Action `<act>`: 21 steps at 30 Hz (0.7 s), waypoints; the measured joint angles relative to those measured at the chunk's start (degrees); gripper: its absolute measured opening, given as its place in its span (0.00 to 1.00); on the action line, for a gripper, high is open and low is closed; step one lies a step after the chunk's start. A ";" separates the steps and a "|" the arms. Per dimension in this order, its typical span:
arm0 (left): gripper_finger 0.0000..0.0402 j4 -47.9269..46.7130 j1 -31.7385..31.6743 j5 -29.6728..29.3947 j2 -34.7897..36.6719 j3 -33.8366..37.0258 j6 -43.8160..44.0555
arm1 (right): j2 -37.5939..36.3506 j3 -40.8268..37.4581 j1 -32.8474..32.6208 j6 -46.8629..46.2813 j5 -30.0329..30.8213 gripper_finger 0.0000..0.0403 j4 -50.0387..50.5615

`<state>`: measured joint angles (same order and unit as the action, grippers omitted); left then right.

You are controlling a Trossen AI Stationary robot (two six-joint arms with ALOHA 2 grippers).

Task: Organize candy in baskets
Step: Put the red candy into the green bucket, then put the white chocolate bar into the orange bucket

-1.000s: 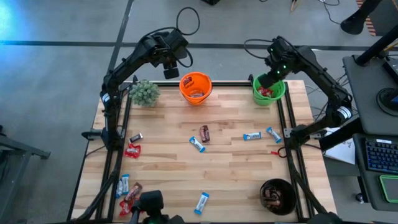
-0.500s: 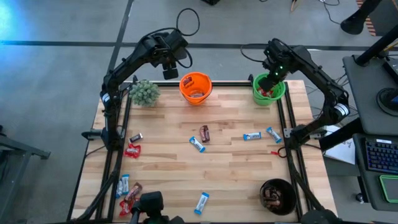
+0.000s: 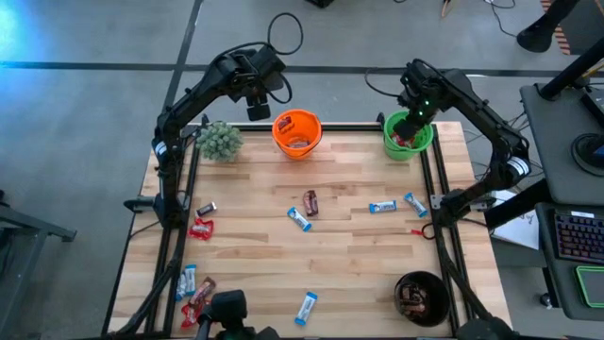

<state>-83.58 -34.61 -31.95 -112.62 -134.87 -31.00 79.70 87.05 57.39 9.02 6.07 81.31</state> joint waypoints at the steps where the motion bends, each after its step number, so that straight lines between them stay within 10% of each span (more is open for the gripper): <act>1: 0.39 -0.07 0.00 0.01 0.00 0.00 -0.01 | 0.00 0.00 0.00 0.04 0.00 0.05 -0.04; 21: 0.39 0.22 0.00 3.07 0.00 0.00 0.02 | -0.09 0.04 0.00 -6.83 -1.88 0.25 -1.24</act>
<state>-83.36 -34.61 -28.88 -112.62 -134.87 -30.98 79.61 87.09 57.39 2.19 4.18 80.07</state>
